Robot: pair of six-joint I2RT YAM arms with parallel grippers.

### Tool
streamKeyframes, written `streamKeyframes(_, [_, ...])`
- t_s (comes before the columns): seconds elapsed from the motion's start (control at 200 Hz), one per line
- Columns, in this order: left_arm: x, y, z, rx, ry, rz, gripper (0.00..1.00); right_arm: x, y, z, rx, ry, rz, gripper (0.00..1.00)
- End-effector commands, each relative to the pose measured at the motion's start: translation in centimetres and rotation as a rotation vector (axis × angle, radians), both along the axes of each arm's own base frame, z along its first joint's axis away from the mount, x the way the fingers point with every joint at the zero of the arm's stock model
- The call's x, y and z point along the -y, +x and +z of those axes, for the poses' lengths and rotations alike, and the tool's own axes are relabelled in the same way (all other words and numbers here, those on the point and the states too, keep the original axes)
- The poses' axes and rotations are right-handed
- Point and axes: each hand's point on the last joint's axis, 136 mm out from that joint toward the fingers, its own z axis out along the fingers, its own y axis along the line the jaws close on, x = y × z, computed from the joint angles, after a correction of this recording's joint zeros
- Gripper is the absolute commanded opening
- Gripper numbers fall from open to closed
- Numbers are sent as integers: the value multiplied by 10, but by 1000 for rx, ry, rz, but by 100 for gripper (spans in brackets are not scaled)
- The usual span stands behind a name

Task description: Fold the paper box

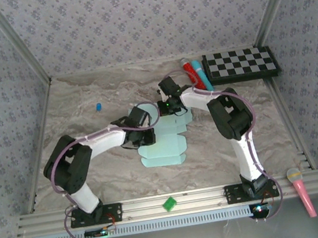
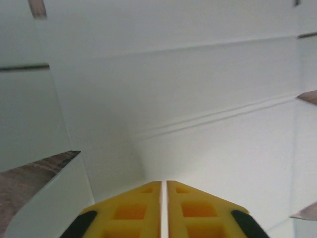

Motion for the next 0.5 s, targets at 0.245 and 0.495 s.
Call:
streamKeyframes(0.245, [-37,100,78,174,-17,94,32,8,-19,-20,-60,-45,8,6])
streamKeyframes(0.495, [-51,150,69,167,56,100,41,7,-18,-19,-61,-40,6,6])
